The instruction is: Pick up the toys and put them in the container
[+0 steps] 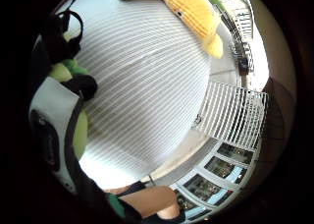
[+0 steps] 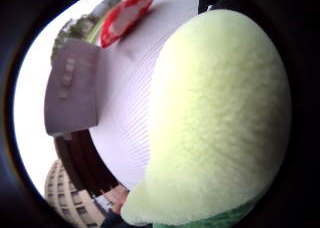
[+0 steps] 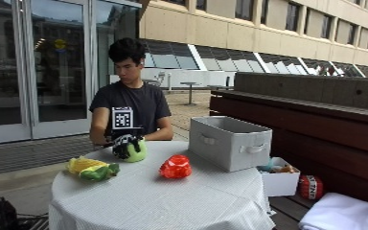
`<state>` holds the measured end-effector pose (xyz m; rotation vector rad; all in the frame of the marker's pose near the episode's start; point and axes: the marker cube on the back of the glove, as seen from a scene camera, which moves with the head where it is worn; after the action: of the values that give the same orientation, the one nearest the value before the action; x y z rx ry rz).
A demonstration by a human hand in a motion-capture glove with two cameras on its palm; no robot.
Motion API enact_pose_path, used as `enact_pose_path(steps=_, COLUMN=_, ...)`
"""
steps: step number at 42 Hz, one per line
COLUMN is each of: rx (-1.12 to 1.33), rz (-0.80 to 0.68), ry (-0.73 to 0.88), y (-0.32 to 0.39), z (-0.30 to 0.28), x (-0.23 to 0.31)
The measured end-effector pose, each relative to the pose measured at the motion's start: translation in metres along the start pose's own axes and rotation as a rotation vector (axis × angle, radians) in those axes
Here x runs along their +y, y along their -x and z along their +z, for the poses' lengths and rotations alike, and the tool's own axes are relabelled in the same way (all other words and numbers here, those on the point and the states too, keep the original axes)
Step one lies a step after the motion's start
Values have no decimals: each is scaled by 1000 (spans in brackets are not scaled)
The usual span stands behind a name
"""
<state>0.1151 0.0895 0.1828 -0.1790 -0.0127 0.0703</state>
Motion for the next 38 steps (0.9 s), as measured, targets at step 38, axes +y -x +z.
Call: enact_pose_path(steps=38, rx=-117, rz=-156, ry=-334, y=120, z=-268, x=-76)
